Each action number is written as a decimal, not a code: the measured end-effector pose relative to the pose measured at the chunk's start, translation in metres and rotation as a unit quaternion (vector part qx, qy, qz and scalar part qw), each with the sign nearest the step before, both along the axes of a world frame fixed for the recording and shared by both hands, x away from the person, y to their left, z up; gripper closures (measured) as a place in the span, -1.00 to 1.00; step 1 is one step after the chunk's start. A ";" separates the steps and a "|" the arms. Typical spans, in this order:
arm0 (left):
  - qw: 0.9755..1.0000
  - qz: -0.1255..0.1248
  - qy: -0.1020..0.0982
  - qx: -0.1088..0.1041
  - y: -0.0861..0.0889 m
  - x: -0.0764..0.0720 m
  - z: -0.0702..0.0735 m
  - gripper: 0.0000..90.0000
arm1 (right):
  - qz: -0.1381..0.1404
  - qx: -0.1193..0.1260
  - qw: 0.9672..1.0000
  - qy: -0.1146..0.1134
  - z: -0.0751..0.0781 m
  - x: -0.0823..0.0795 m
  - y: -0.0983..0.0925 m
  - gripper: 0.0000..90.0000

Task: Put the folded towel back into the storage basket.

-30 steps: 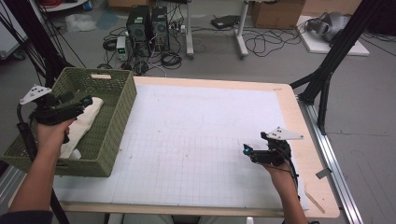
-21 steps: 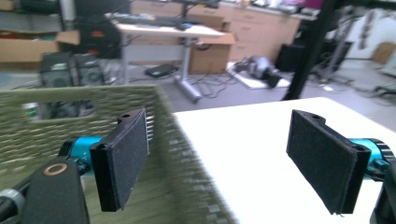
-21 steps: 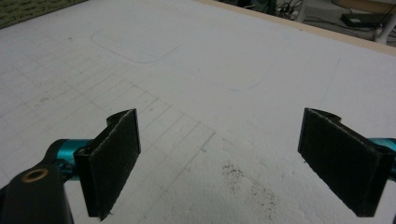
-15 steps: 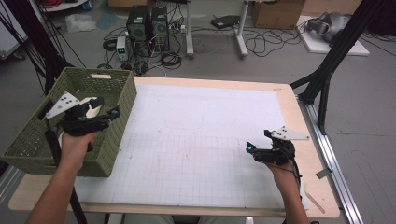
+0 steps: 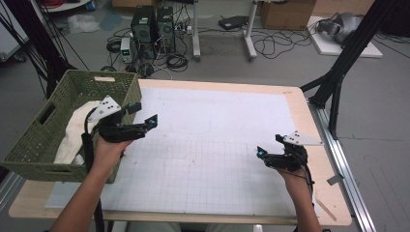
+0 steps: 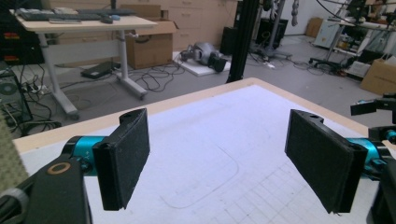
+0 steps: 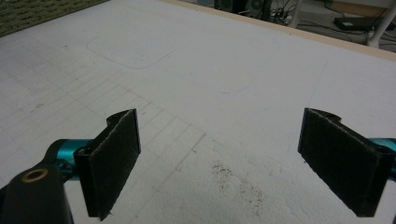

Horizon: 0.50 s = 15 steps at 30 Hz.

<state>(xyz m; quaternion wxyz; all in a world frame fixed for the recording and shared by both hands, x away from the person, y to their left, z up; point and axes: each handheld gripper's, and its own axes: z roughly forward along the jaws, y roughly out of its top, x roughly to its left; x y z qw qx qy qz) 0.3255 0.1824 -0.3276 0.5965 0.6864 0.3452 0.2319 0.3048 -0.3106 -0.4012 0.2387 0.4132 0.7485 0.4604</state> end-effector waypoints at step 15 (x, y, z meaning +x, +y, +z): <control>1.000 -0.016 0.011 0.019 -0.034 -0.002 -0.031 -0.50 | -0.010 -0.002 1.000 -0.004 0.002 -0.004 -0.004 -0.72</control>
